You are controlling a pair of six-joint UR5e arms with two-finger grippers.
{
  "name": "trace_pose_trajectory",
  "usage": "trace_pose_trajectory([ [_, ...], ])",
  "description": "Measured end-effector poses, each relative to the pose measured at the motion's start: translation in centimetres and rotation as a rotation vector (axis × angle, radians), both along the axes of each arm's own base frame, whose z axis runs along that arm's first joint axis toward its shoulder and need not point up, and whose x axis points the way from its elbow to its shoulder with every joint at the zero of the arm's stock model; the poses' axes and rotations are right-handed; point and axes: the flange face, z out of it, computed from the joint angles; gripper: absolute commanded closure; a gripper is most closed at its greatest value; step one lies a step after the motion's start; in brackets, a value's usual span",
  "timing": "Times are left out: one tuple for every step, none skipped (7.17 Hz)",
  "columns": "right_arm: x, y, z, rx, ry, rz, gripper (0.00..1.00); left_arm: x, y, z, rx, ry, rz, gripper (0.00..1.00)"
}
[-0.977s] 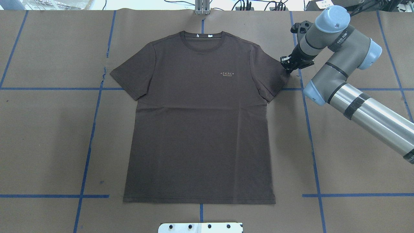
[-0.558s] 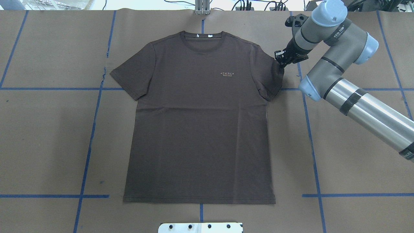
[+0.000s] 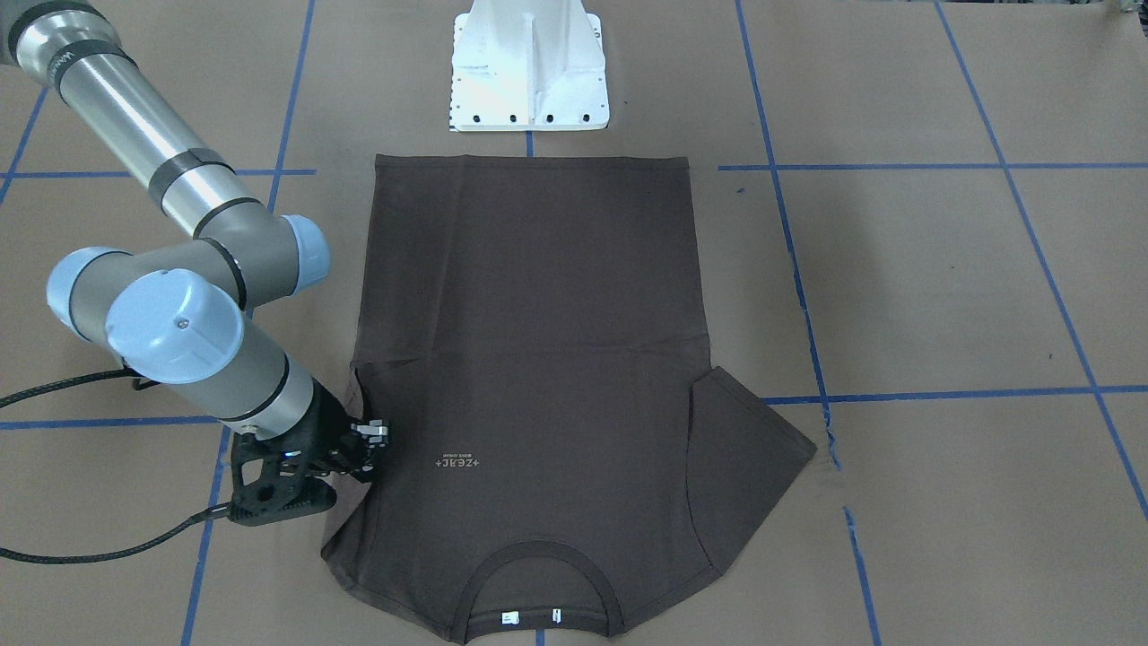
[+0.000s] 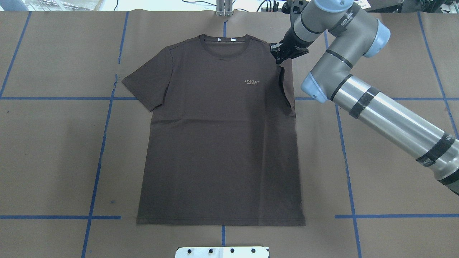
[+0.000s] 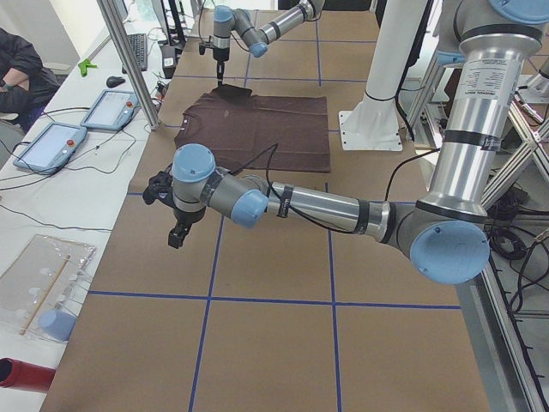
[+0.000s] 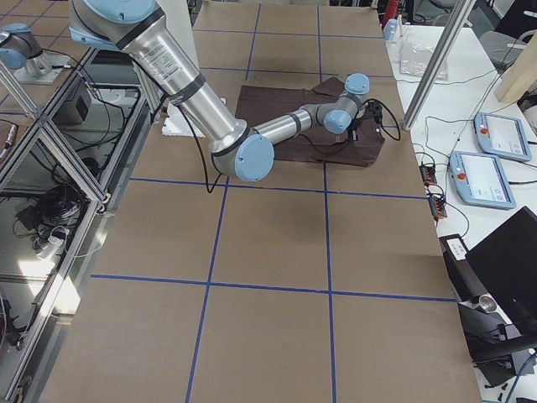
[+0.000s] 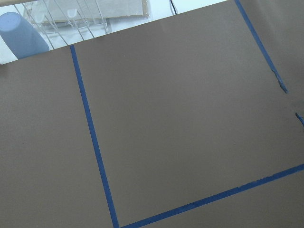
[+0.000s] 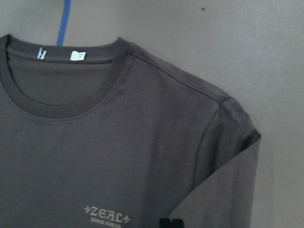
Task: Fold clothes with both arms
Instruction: 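Fold the sleeve nearest the right gripper inward onto the shirt body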
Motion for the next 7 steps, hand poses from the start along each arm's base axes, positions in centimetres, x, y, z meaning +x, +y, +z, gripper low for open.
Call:
trace_pose_trajectory([
  [-2.5,1.0,-1.6,0.023,0.005,0.003,1.0,0.0,0.0,0.2,-0.003,-0.001,0.0,0.0],
  [-4.6,2.0,-2.5,0.049,0.017,0.01,1.0,0.0,-0.1,0.4,-0.007,-0.001,0.0,0.0],
  [-5.7,2.6,-3.0,0.064,0.023,0.016,0.01,0.0,-0.2,0.4,-0.009,-0.001,0.0,0.0],
  [-6.1,2.8,-3.3,0.07,0.025,0.019,0.0,0.0,-0.3,0.4,-0.009,0.0,0.0,0.0],
  [-6.2,2.8,-3.3,0.069,0.025,0.023,0.0,0.1,-0.9,0.2,-0.007,0.0,0.0,0.0],
  [-6.2,2.8,-3.4,0.061,0.024,0.028,0.0,0.5,-2.4,-0.7,-0.003,0.002,-0.001,0.0],
  [-6.0,2.8,-3.5,0.033,0.019,0.037,0.0,2.4,-4.5,-2.4,-0.009,0.012,-0.006,0.0],
])
